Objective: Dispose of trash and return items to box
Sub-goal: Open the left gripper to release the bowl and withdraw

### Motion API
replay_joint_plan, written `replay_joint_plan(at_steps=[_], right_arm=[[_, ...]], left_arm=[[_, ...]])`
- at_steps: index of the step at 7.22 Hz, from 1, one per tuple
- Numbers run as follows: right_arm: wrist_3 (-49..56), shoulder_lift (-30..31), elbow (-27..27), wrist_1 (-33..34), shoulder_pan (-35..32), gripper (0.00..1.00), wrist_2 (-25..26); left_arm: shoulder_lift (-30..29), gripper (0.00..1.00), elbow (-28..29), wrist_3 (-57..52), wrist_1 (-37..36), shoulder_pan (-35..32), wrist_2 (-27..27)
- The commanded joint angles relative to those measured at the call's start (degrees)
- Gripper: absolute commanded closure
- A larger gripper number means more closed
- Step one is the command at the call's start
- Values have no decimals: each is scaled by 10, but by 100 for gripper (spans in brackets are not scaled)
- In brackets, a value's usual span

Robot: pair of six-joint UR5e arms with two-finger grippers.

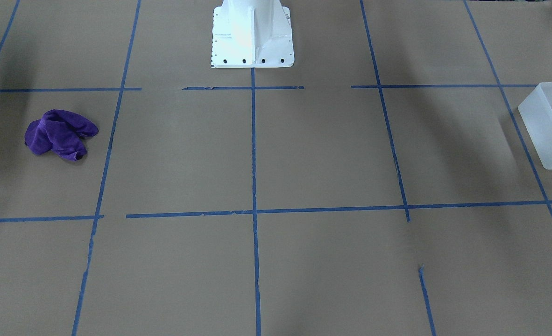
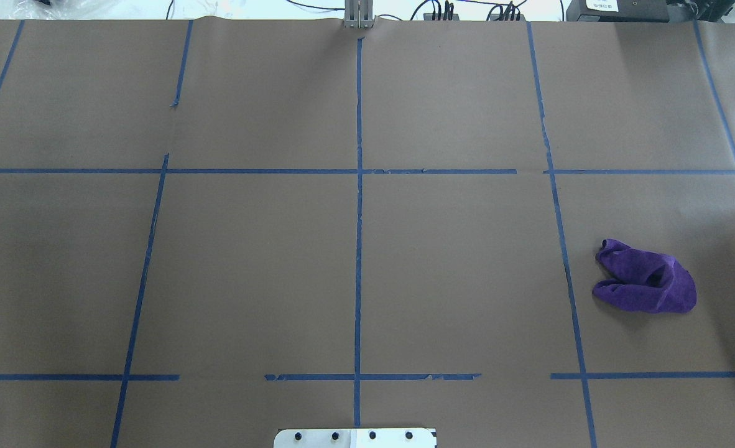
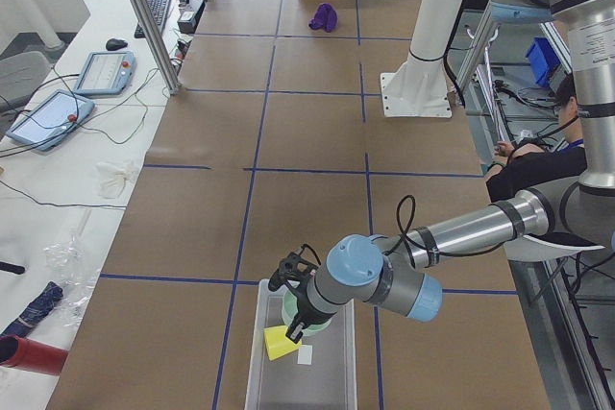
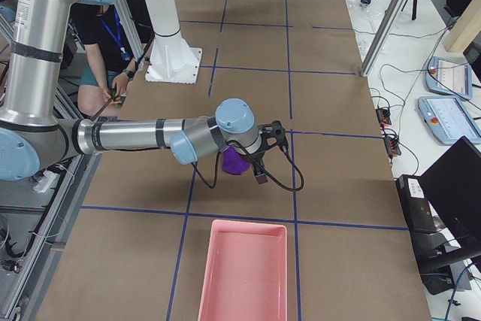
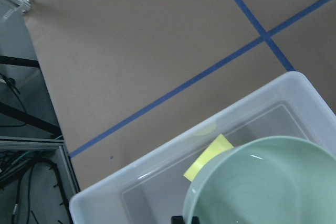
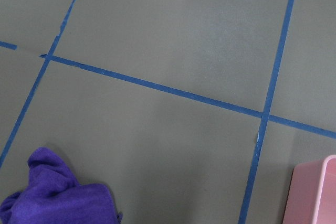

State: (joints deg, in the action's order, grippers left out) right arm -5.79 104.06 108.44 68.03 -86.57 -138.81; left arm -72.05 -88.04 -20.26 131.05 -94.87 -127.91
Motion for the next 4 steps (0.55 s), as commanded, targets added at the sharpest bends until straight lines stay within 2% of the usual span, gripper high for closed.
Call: replay_joint_plan(at_steps=[1, 3, 4], right_arm=[[0, 0, -4, 0, 0, 0, 0], [1, -1, -4, -3, 1, 0, -1], [-3, -1, -5, -24, 1, 0, -1]], left_arm=[[9, 100, 43, 4, 52, 52, -8], [11, 41, 58, 1, 78, 70, -15], [10, 0, 58, -4, 94, 78, -15]])
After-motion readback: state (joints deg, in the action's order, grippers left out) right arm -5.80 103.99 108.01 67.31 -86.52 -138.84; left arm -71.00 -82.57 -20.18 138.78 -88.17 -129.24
